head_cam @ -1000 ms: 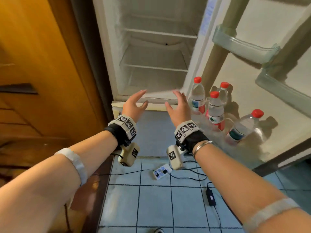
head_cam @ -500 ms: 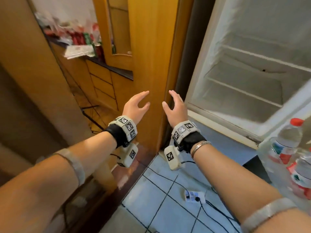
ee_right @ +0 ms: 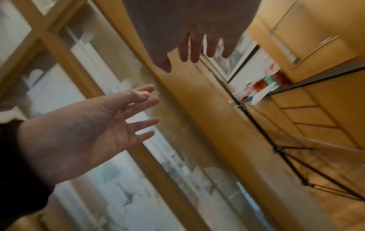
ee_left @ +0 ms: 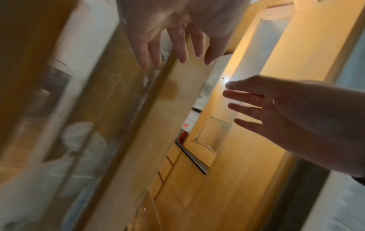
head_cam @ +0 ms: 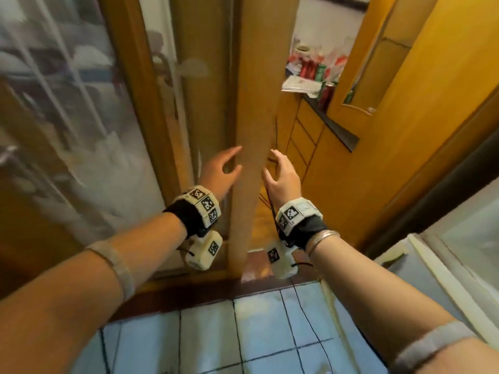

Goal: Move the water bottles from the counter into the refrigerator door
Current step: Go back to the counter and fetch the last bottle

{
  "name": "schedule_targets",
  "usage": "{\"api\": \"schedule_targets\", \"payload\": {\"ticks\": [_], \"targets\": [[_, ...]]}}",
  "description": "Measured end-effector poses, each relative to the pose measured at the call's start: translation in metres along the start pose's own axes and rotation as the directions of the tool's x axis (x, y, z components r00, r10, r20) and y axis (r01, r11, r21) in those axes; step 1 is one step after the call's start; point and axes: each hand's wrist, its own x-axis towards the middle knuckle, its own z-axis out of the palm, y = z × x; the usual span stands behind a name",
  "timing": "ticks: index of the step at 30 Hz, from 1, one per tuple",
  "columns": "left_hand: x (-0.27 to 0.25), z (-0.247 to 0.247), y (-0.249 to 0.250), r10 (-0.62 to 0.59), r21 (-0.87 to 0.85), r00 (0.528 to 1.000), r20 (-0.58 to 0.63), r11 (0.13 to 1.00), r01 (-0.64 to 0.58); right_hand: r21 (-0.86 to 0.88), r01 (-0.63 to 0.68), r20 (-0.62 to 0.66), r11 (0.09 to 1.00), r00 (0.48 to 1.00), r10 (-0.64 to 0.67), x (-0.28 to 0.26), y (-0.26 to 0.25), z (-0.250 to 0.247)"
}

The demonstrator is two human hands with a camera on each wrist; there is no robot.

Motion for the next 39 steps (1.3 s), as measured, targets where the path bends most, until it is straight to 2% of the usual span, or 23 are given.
{"api": "schedule_targets", "payload": {"ticks": [4,7,10,15,20,22,26,30,33,34,39], "targets": [[-0.03,-0.069,-0.03,-0.119,0.097,0.98,-0.162,0.986,0.136,0.062,0.07,0.16,0.996,0.984,-0.079,-0.006,-0.055,0.053],[-0.06,-0.126,-0.054,-0.169,0.079,0.943,-0.285,0.977,0.199,0.107,0.116,0.284,0.987,0.948,-0.142,-0.016,-0.103,0.095],[-0.091,-0.185,-0.084,-0.213,0.078,0.899,-0.382,0.962,0.261,0.129,0.191,0.357,0.973,0.906,-0.226,-0.032,-0.155,0.144],[-0.149,-0.285,-0.124,-0.367,-0.003,0.798,-0.478,0.909,0.417,0.213,0.319,0.408,0.923,0.83,-0.381,-0.073,-0.244,0.221],[-0.214,-0.377,-0.153,-0.388,0.018,0.69,-0.611,0.865,0.502,0.271,0.361,0.503,0.892,0.737,-0.451,-0.115,-0.328,0.295],[-0.24,-0.41,-0.163,-0.413,0.002,0.645,-0.643,0.841,0.541,0.277,0.385,0.55,0.881,0.688,-0.473,-0.133,-0.357,0.32],[-0.291,-0.46,-0.176,-0.375,0.017,0.552,-0.745,0.816,0.578,0.326,0.447,0.615,0.833,0.569,-0.546,-0.168,-0.408,0.361],[-0.343,-0.501,-0.193,-0.392,-0.081,0.428,-0.815,0.807,0.584,0.423,0.447,0.654,0.788,0.452,-0.607,-0.21,-0.457,0.393],[-0.383,-0.533,-0.206,-0.368,-0.094,0.336,-0.867,0.783,0.615,0.471,0.447,0.669,0.761,0.381,-0.638,-0.246,-0.495,0.422],[-0.387,-0.537,-0.209,-0.366,-0.092,0.325,-0.872,0.774,0.626,0.488,0.446,0.656,0.75,0.38,-0.652,-0.249,-0.5,0.426],[-0.445,-0.587,-0.229,-0.362,-0.155,0.172,-0.916,0.715,0.682,0.577,0.442,0.659,0.687,0.245,-0.711,-0.297,-0.557,0.472]]}}
